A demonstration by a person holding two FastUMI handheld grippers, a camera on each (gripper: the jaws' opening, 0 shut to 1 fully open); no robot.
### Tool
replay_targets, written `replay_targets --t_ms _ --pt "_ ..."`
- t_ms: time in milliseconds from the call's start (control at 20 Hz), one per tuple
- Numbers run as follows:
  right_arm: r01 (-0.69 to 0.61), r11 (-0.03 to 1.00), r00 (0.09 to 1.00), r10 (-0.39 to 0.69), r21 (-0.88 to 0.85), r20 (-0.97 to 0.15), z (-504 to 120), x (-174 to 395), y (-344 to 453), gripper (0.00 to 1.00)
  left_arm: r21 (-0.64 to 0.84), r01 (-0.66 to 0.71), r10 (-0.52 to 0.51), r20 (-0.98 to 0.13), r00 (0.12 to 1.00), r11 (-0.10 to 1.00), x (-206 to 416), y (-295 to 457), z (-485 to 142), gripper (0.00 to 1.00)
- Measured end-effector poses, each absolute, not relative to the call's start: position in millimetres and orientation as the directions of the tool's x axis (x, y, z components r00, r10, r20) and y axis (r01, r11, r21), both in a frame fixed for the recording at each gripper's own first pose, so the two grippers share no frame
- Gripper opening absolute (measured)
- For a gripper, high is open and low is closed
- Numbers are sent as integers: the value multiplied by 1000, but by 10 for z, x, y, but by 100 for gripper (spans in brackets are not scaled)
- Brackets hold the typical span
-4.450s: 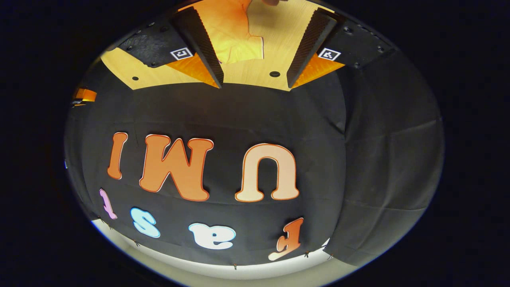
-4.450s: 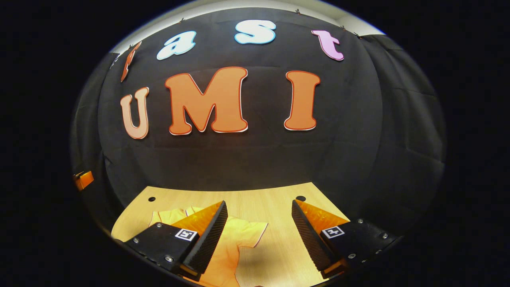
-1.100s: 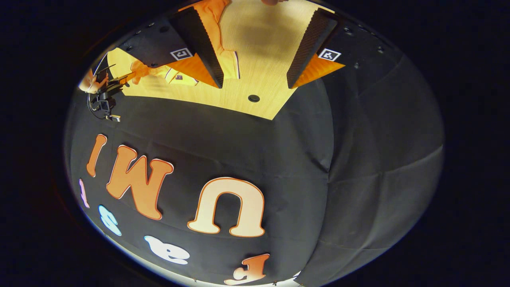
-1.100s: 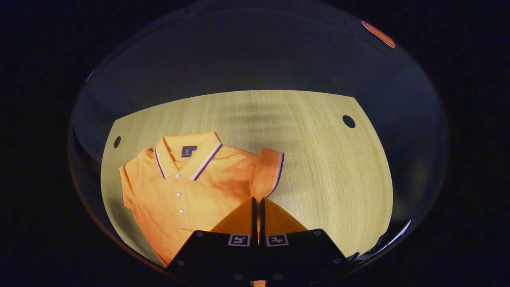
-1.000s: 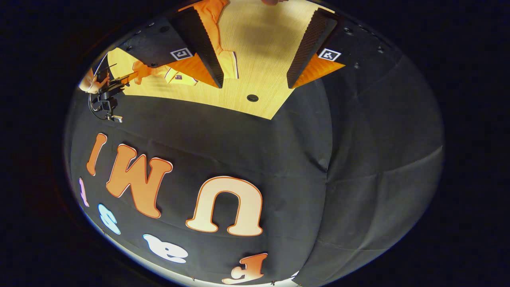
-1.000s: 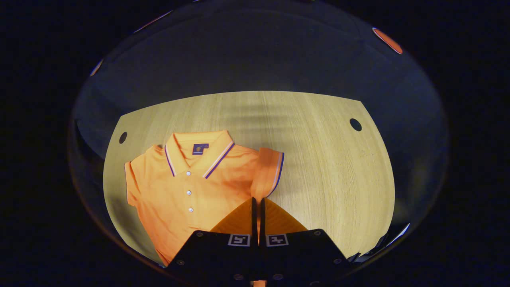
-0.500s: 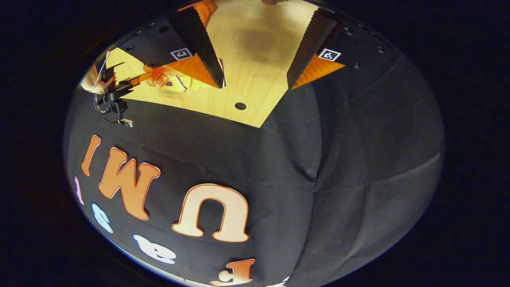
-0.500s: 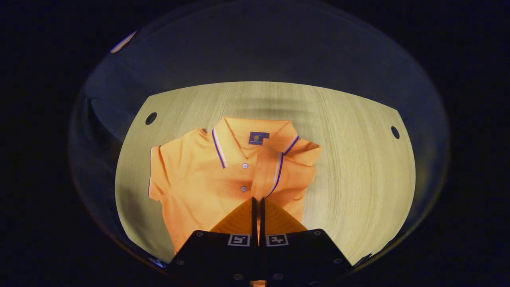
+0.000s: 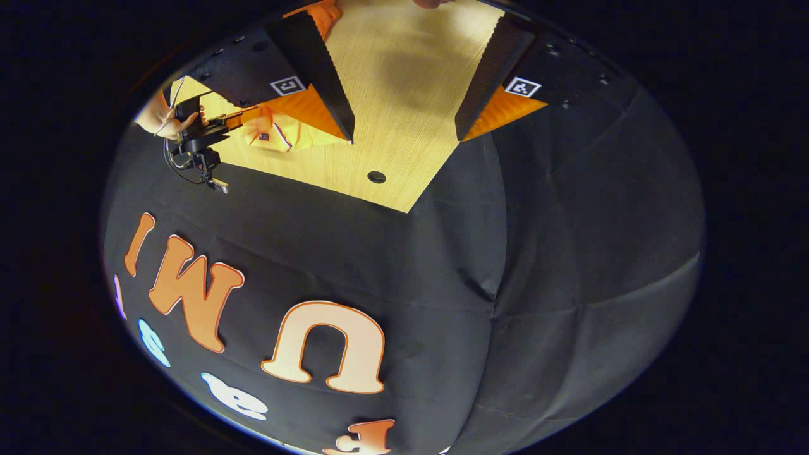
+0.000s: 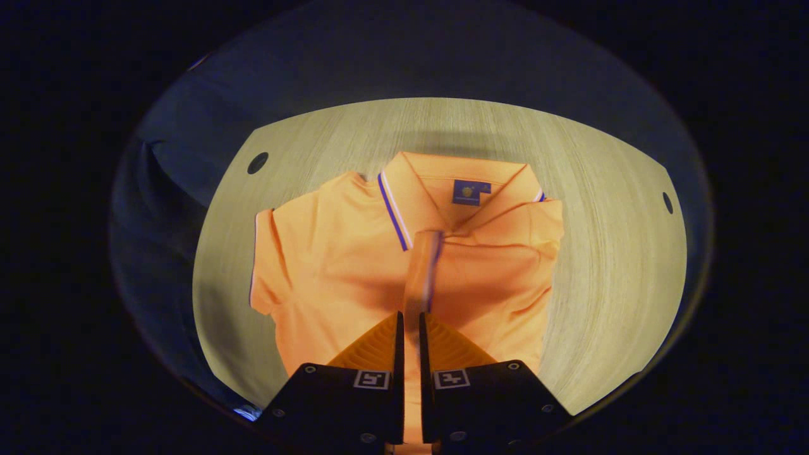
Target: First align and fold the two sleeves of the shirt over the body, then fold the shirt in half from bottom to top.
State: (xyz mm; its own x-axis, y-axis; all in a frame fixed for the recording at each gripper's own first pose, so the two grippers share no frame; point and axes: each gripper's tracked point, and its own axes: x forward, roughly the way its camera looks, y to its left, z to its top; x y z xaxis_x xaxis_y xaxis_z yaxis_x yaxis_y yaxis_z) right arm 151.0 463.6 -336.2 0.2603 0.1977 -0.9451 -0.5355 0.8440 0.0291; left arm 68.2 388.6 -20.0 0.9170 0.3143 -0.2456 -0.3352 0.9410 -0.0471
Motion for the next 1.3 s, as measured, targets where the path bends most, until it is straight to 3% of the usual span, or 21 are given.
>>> replay_targets --t_ms 100,200,250,300,350,550,750,1000,1300 --pt "-546 836 252 224 53 -941 -3359 1491 4719 12 -43 -335 315 -249 916 941 701 3879 -193 98" --pt "-553 831 252 239 64 -938 -3364 1467 4743 31 -43 -332 311 -254 916 942 750 3842 -220 98" --pt "-563 823 258 262 75 -930 -3335 1458 4777 66 -41 -326 305 -261 916 944 799 3799 -231 98" --pt "-562 823 265 273 82 -925 -3302 1468 4783 73 -38 -320 300 -261 918 947 835 3769 -221 98" --pt "-559 825 279 283 85 -918 -3269 1481 4785 98 -33 -314 295 -261 919 949 883 3735 -222 98" --pt "-560 826 352 314 70 -882 -2999 1581 4695 99 -17 -276 261 -278 924 961 1140 3643 -317 98" --pt "-542 838 457 351 57 -817 -2498 1749 4474 99 -23 -213 190 -371 909 977 1647 3452 -638 98" --pt "-514 856 525 362 51 -770 -2058 1892 4055 99 -24 -136 102 -537 838 990 2268 3298 -1285 98" --pt "-453 891 679 345 -1 -648 -1325 2097 3454 99 30 -74 75 -680 730 997 2779 3202 -1839 98"
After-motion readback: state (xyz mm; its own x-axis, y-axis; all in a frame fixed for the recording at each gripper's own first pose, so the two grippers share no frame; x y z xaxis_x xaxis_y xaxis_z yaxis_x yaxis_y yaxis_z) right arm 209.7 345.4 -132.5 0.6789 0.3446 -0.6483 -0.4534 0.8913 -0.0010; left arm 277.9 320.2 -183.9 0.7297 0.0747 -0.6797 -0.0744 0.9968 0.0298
